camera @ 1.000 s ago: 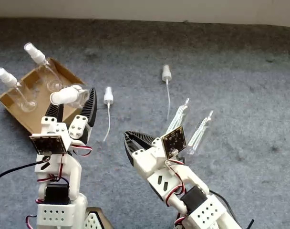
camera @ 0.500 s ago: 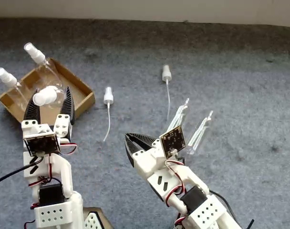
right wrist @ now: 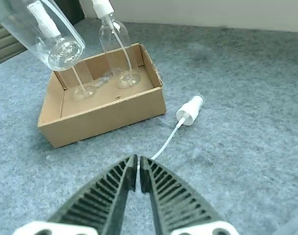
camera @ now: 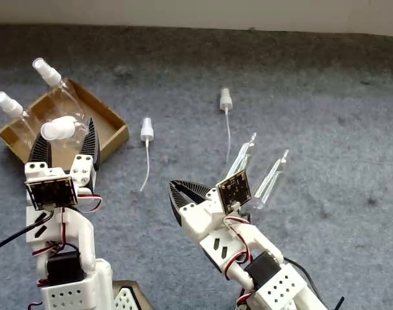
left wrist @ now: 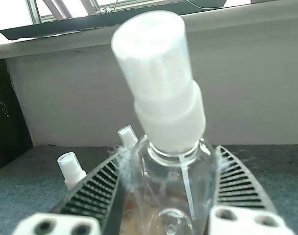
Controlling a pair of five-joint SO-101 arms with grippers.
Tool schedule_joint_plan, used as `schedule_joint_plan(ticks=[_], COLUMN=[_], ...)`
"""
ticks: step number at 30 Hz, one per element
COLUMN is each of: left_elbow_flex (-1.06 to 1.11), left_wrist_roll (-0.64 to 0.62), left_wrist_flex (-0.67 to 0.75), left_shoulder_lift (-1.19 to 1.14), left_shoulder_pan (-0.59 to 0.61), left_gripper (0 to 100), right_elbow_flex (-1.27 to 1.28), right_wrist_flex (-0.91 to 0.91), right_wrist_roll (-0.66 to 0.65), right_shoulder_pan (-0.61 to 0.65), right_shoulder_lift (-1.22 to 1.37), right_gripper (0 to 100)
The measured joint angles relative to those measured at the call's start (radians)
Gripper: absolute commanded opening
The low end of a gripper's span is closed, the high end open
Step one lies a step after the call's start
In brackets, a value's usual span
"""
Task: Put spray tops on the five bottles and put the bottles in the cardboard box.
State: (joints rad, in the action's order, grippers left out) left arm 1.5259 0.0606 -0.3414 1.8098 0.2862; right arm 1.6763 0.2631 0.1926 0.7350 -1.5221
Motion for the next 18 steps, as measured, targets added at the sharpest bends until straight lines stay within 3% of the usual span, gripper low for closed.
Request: schedule_joint_plan(ticks=[4,14,18], left_elbow_flex=[-0.034,-0.245,-0.249], left_wrist_roll=[0.000,0.000,0.000], left_wrist_flex=[0.000,0.003,0.104], left_shoulder_lift=[-0.074,-0.505,-0.640], left_shoulder_pan=[-0.009,-0.011,-0.011], left_gripper=[15,15,15], right_elbow_flex=[0.000,0.000,0.000], right_wrist_flex=[0.000,0.000,0.000], right_wrist_roll=[0.000,0.000,0.000], right_shoulder_pan=[0.000,0.000,0.000], right_shoulder_lift=[0.000,0.000,0.000], right_gripper=[0.9,0.9,0.9])
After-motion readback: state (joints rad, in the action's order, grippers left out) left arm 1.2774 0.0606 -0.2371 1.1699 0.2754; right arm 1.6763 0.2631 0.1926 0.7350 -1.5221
